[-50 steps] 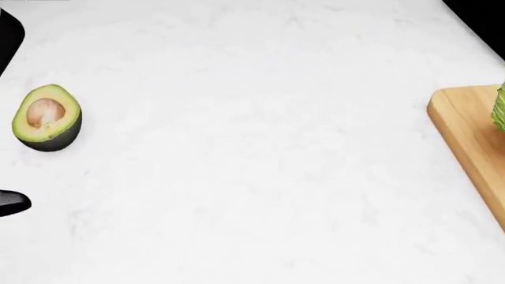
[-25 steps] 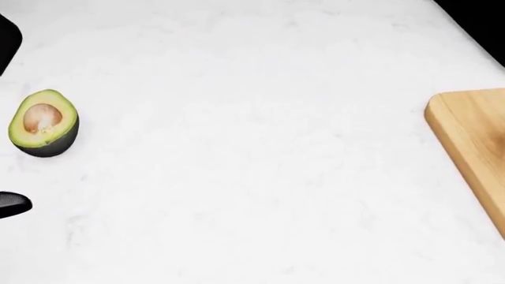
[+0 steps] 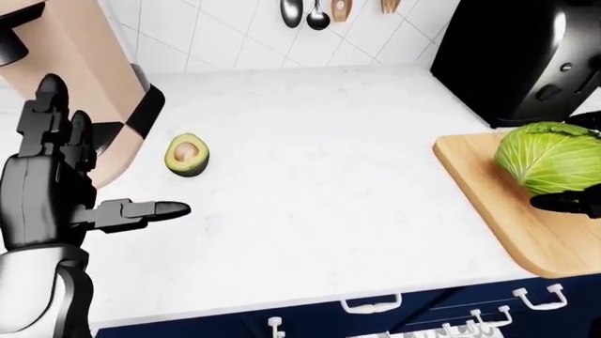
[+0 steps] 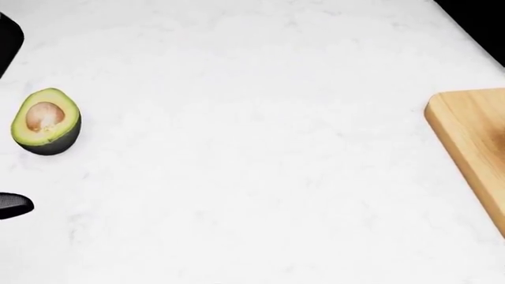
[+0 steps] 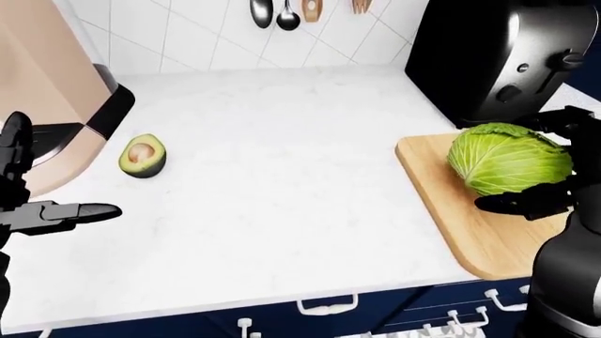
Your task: Place the lettuce and the avocado on separate cutting boards.
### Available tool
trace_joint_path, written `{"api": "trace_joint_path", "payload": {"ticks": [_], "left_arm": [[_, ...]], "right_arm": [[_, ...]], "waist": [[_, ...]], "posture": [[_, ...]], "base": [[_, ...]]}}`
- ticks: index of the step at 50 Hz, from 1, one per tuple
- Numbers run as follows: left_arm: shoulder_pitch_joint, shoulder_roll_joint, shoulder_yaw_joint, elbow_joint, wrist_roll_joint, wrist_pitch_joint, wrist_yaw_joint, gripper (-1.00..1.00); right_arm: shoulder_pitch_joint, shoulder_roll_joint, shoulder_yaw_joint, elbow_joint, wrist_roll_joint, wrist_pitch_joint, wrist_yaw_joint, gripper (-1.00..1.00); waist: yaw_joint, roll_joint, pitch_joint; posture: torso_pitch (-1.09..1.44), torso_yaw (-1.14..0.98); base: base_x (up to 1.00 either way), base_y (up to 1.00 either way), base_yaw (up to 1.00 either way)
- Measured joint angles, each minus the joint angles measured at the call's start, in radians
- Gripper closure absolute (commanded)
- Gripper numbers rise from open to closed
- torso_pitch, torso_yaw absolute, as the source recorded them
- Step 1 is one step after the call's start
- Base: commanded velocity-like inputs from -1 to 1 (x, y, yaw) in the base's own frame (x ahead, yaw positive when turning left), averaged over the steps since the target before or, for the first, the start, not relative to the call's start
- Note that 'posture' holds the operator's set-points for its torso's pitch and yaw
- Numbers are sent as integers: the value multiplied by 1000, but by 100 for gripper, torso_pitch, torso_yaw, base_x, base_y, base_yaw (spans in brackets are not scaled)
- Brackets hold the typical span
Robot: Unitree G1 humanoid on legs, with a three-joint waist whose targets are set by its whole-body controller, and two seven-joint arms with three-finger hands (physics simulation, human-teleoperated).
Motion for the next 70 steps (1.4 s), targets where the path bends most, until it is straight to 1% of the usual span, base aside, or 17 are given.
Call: {"api": "trace_joint_path", "payload": {"ticks": [2, 4, 6, 7, 8, 10, 14, 15, 31, 36, 41, 48, 51, 56, 61, 66, 70], "left_arm": [[2, -1, 0, 0, 0, -1, -2, -100], [4, -1, 2, -2, 0, -1, -4, -100], [3, -1, 4, -1, 0, 0, -4, -100], [2, -1, 3, -1, 1, 0, -4, -100], [0, 0, 3, -1, 0, 2, -4, -100], [-6, 3, 2, 1, 0, 5, -4, -100], [-15, 9, -2, -1, 0, 12, -2, -100], [-16, 10, -3, -1, 0, 13, -2, -100], [-3, 2, -3, 6, 5, -2, -1, -100], [4, -3, -2, 7, 5, -7, -5, -100], [9, -6, -1, 11, 9, -13, -7, -100], [6, -9, -17, 19, 17, -23, -11, -100], [3, -8, -22, 30, 24, -26, -10, -100], [-24, 0, -51, 53, 38, -17, -8, -100], [-69, 22, -80, 69, 50, 6, -13, -100], [-139, 58, -121, 123, 70, 25, -29, -100], [-174, 80, -131, 154, 81, 31, -51, -100]], "right_arm": [[-1, 1, 1, -1, -1, 0, 2, 0], [-1, 0, 2, -2, -2, 1, 5, -9], [-3, -1, 5, -4, -4, 4, 9, -30], [-6, -3, 7, -4, -4, 6, 13, -33], [-8, -5, 9, -3, -5, 9, 17, -46], [-13, -9, 4, -8, -4, 9, 21, -62], [-23, -15, 0, -14, -6, 9, 19, -86], [-24, -14, 0, -13, -7, 8, 17, -100], [-16, -4, 3, -27, -3, 13, 24, -100], [-44, -14, 29, -57, -11, 43, 52, -100], [-144, -40, 82, -122, -26, 125, 115, -100], [-353, -43, 233, -230, -59, 267, 198, -100], [-428, 13, 288, -256, -82, 307, 213, -100], [-510, 173, 365, -279, -74, 329, 190, -100], [-513, 314, 404, -318, 5, 354, 138, -100], [-514, 396, 453, -369, 82, 388, 61, -100], [-487, 466, 485, -375, 138, 377, -7, -100]], "waist": [[0, 0, 0], [0, 0, 0], [0, 0, 0], [0, 0, 0], [0, 0, 0], [0, 0, -1], [0, -3, -3], [-1, -5, -4], [1, -5, -4], [-1, -2, -3], [-3, 2, -3], [-3, 2, -5], [-4, 1, -4], [-4, 9, 1], [-1, 18, 5], [-1, 23, 2], [-4, 27, 0]], "posture": [[0, 0], [0, 0], [0, 0], [0, 0], [0, 0], [0, 0], [0, 0], [0, 0], [0, 0], [0, 0], [0, 0], [0, 0], [0, 0], [0, 0], [0, 0], [0, 0], [0, 0]], "base": [[0, 0, 0], [0, 0, 0], [0, 0, 0], [0, 0, 0], [0, 0, 0], [0, 0, 0], [0, 0, 0], [0, 0, 0], [0, 0, 0], [0, 0, 0], [0, 0, 0], [0, 0, 0], [0, 0, 0], [0, 0, 0], [0, 0, 0], [0, 0, 0], [0, 0, 0]]}}
